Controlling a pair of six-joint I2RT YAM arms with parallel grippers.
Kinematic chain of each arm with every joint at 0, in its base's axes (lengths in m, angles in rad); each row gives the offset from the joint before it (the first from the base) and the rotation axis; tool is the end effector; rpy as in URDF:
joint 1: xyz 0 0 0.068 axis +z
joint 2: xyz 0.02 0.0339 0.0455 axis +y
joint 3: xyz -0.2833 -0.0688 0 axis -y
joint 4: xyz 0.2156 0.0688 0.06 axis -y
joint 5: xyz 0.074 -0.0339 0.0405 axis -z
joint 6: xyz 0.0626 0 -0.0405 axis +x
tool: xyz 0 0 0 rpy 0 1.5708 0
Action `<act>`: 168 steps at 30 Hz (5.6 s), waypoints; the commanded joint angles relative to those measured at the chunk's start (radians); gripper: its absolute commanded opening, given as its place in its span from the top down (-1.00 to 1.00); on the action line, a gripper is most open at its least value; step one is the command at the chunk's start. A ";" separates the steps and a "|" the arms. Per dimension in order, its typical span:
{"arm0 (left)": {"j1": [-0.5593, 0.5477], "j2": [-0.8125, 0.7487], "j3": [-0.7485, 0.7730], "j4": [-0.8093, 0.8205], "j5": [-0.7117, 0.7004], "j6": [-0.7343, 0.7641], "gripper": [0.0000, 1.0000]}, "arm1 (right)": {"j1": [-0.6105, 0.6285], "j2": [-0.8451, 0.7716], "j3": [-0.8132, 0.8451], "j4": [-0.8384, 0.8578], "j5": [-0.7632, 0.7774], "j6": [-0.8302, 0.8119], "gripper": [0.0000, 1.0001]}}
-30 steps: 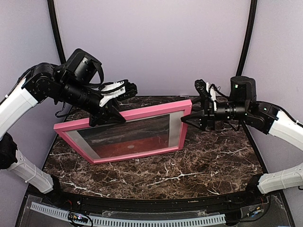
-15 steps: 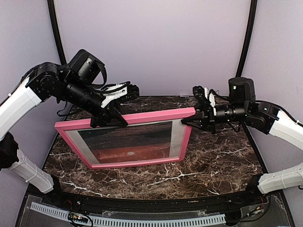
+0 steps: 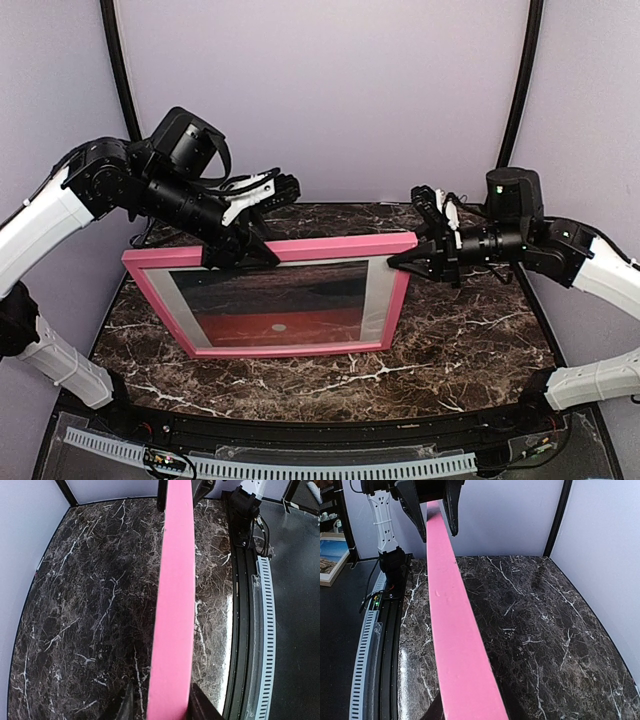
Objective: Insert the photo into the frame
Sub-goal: Pass from the left arm to the right, then turn over the photo frame, then reset both arms
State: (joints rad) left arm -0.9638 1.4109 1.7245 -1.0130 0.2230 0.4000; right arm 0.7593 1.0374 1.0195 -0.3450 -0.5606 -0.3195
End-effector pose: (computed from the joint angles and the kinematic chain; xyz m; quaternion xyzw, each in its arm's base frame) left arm 0.1397 -0.2254 0.4298 0.6043 0.6699 -0.2136 0.3748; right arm 0.1304 0.1696 0.3685 -0.5411 0.5980 0.3413 0.4829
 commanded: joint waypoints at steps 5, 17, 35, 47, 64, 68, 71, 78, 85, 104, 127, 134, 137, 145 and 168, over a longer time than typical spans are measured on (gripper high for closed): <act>0.009 -0.030 -0.041 0.121 -0.062 -0.034 -0.07 | 0.008 -0.031 -0.024 0.041 0.008 0.016 1.00; 0.016 -0.209 -0.115 0.343 -0.411 -0.081 -0.94 | -0.006 0.016 0.012 0.005 0.166 0.117 1.00; 0.116 -0.338 -0.370 0.377 -0.699 -0.491 -0.98 | -0.294 0.306 0.235 -0.203 0.006 0.308 1.00; 0.406 -0.288 -0.678 0.505 -0.417 -0.752 -0.98 | -0.396 0.530 0.287 -0.264 -0.156 0.299 0.96; 0.668 -0.080 -0.881 0.781 -0.147 -0.788 -0.98 | -0.477 0.793 0.286 -0.207 -0.312 0.303 0.49; 0.677 -0.030 -0.897 0.818 -0.089 -0.793 -0.98 | -0.488 0.854 0.292 -0.172 -0.369 0.314 0.44; 0.678 0.001 -0.912 0.847 -0.048 -0.798 -0.98 | -0.494 0.904 0.310 -0.163 -0.394 0.315 0.40; 0.678 0.061 -0.943 0.900 0.021 -0.803 -0.98 | -0.512 1.008 0.350 -0.145 -0.433 0.318 0.33; 0.678 0.097 -0.958 0.912 0.036 -0.800 -0.98 | -0.535 1.068 0.370 -0.123 -0.433 0.361 0.19; 0.644 0.053 -1.105 0.985 0.138 -0.840 -0.63 | -0.586 1.069 0.464 -0.157 -0.135 0.483 -0.01; 0.507 -0.433 -0.992 0.728 -0.196 -0.776 -0.87 | -0.564 0.472 0.167 -0.105 0.369 0.489 -0.97; 0.512 -0.538 -0.897 0.691 -0.424 -0.660 -0.98 | -0.560 0.242 0.060 -0.091 0.450 0.484 -0.97; 0.523 -0.552 -0.874 0.691 -0.462 -0.629 -0.98 | -0.561 0.156 0.022 -0.078 0.456 0.480 -0.97; 0.579 -0.536 -0.844 0.688 -0.479 -0.560 -0.98 | -0.561 0.030 -0.029 -0.087 0.475 0.461 -0.97; 0.605 -0.777 -1.025 0.800 -0.486 -0.560 -0.98 | -0.561 -0.261 -0.221 0.040 0.563 0.466 -0.97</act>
State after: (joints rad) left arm -0.3634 0.6514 0.7181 -0.2546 -0.2703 -0.1757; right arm 0.1947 0.7906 0.8093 -0.3714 0.0269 0.1574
